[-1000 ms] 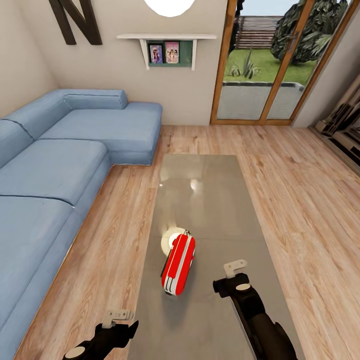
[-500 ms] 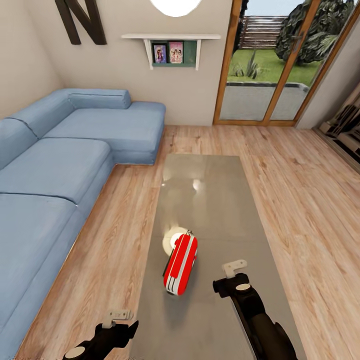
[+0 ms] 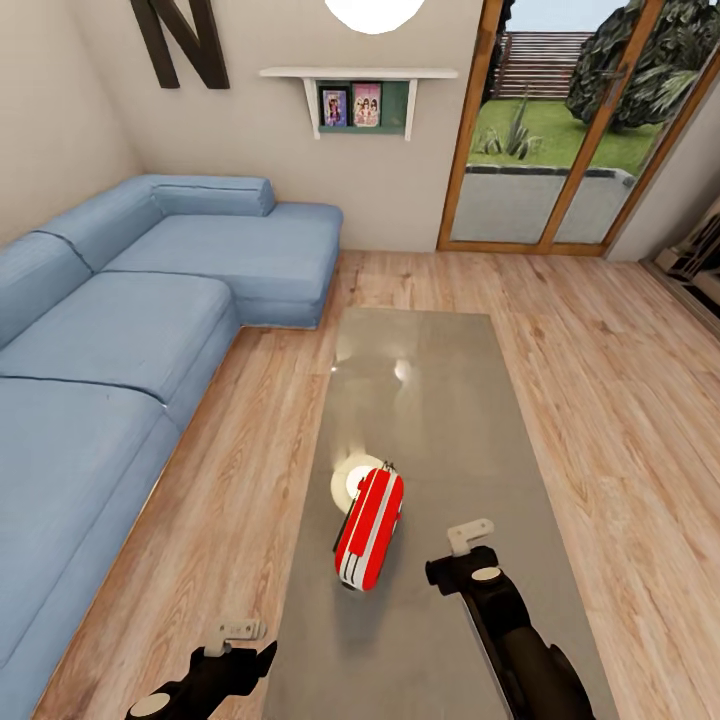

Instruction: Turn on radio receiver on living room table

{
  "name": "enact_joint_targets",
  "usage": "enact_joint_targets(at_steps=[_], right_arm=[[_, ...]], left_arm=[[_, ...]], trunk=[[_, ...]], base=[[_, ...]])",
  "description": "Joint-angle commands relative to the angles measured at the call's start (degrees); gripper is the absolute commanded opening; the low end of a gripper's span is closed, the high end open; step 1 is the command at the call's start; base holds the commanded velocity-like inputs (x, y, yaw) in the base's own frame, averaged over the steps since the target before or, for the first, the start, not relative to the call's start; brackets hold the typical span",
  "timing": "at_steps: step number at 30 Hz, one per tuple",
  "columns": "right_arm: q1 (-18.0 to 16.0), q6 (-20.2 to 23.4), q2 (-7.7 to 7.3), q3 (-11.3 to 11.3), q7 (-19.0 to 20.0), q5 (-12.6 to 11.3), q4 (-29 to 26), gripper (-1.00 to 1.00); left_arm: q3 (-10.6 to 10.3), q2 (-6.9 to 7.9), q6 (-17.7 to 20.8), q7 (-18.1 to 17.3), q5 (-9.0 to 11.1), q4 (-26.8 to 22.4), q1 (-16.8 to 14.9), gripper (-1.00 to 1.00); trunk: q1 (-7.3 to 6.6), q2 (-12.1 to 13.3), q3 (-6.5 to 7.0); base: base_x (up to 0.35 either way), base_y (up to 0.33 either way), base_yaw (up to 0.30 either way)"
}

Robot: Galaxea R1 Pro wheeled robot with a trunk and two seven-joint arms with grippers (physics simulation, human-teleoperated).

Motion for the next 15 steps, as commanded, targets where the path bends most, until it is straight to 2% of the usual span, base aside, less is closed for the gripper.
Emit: enact_joint_targets(at_steps=[1,10,15], right_arm=[[0.0,0.0,0.00,0.0,0.0,0.0,0.0,1.00],[0.0,0.0,0.00,0.0,0.0,0.0,0.0,1.00],[0.0,0.0,0.00,0.0,0.0,0.0,0.0,1.00]], left_arm=[[0.0,0.00,0.0,0.0,0.0,0.0,0.0,1.00],[0.0,0.00,0.0,0.0,0.0,0.0,0.0,1.00],[0.0,0.00,0.0,0.0,0.0,0.0,0.0,1.00]], trunk=[[0.00,0.0,0.00],[0.00,0.0,0.00],[0.00,0.0,0.00]], base=[[0.000,0.000,0.000],[0.000,0.000,0.001],[0.000,0.000,0.200]])
